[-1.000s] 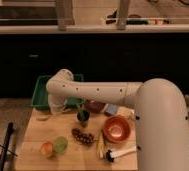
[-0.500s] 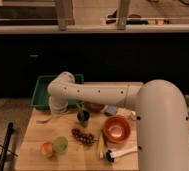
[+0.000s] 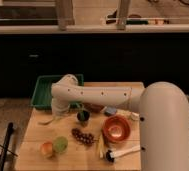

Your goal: Place fork in table surface

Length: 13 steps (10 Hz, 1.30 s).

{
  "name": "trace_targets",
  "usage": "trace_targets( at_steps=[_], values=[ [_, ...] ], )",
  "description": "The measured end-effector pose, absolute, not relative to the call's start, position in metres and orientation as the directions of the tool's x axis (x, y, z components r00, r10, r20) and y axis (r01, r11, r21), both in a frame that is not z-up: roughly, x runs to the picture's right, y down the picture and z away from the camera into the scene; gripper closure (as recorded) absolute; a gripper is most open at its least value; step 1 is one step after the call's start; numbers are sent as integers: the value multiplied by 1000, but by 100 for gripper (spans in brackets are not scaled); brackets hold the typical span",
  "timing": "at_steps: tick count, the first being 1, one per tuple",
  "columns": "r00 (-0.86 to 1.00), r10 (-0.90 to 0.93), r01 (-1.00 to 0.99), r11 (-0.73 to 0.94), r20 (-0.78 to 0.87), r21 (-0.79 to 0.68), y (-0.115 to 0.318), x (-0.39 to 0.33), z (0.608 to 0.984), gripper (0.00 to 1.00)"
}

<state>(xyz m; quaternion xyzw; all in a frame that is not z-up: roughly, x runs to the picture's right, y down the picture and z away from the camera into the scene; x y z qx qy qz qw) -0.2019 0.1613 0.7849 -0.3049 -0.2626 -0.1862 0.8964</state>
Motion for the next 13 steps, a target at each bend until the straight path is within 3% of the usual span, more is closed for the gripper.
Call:
trace_targets(
  at_steps=[13],
  values=[
    [764, -123, 520, 698, 633, -493, 173, -197, 786, 100]
  ],
)
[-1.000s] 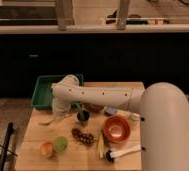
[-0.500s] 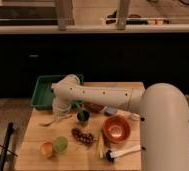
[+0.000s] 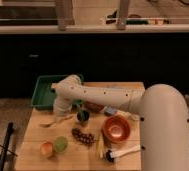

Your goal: Place fork in table surface

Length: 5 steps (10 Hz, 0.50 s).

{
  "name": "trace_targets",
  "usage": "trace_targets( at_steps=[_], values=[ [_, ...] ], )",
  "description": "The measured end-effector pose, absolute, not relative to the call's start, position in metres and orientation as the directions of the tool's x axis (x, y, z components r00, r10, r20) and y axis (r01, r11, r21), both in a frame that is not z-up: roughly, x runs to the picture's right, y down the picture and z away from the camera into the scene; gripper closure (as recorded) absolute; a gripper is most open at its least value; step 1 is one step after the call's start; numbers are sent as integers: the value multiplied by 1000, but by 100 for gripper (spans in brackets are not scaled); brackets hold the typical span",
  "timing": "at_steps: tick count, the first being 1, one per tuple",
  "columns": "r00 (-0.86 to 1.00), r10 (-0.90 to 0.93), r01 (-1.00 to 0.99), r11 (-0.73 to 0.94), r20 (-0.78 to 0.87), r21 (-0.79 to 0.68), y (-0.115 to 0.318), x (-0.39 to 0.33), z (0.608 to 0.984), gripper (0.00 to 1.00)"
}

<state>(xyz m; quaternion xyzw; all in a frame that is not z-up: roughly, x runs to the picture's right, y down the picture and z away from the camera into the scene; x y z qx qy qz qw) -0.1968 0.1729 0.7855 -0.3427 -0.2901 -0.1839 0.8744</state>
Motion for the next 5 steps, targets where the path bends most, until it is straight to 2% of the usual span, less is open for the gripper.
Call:
trace_targets(
  at_steps=[5],
  values=[
    [755, -105, 534, 672, 647, -514, 181, -199, 793, 100]
  ],
)
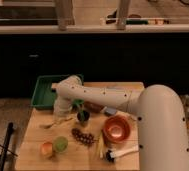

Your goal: Place fork in table surface

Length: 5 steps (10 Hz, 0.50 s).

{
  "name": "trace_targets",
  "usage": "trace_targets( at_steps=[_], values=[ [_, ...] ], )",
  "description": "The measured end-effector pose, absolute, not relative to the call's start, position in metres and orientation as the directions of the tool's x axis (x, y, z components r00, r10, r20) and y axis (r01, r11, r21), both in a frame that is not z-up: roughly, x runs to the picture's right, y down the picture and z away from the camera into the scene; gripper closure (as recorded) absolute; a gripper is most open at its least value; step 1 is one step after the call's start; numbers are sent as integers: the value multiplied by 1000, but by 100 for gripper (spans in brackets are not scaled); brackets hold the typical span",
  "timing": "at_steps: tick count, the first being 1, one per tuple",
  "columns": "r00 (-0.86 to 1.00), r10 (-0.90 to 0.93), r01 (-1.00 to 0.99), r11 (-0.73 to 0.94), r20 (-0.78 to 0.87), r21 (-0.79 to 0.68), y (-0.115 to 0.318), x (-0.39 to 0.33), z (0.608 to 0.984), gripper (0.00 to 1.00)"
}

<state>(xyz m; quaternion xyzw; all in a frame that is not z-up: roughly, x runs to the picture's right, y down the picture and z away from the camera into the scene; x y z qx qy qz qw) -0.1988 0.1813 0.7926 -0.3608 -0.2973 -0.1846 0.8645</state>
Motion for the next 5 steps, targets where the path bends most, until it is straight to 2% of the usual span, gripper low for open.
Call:
trace_targets(
  at_steps=[5],
  values=[
    [743, -87, 551, 642, 664, -533, 187, -203, 799, 100]
  ],
)
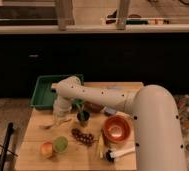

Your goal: Place fork in table surface

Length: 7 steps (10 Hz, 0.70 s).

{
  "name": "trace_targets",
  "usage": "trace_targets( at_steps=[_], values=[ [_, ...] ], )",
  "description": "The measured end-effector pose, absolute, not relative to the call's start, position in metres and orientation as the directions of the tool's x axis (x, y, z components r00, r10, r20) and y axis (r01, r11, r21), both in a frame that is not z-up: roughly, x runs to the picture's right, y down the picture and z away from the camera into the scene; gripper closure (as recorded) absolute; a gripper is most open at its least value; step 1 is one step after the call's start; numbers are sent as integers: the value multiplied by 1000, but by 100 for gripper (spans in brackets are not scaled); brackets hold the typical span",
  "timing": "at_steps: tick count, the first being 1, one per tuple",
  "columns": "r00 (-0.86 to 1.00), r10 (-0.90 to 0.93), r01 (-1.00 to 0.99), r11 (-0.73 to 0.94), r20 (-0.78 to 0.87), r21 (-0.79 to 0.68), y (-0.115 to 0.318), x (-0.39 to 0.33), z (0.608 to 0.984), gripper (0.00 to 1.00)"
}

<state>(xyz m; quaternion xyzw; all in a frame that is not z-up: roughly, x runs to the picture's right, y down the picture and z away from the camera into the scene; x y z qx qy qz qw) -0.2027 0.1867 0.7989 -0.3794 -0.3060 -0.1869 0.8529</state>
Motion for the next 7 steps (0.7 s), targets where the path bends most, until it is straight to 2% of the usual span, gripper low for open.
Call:
trace_targets(
  at_steps=[7],
  values=[
    [731, -64, 566, 614, 679, -551, 193, -208, 807, 100]
  ],
)
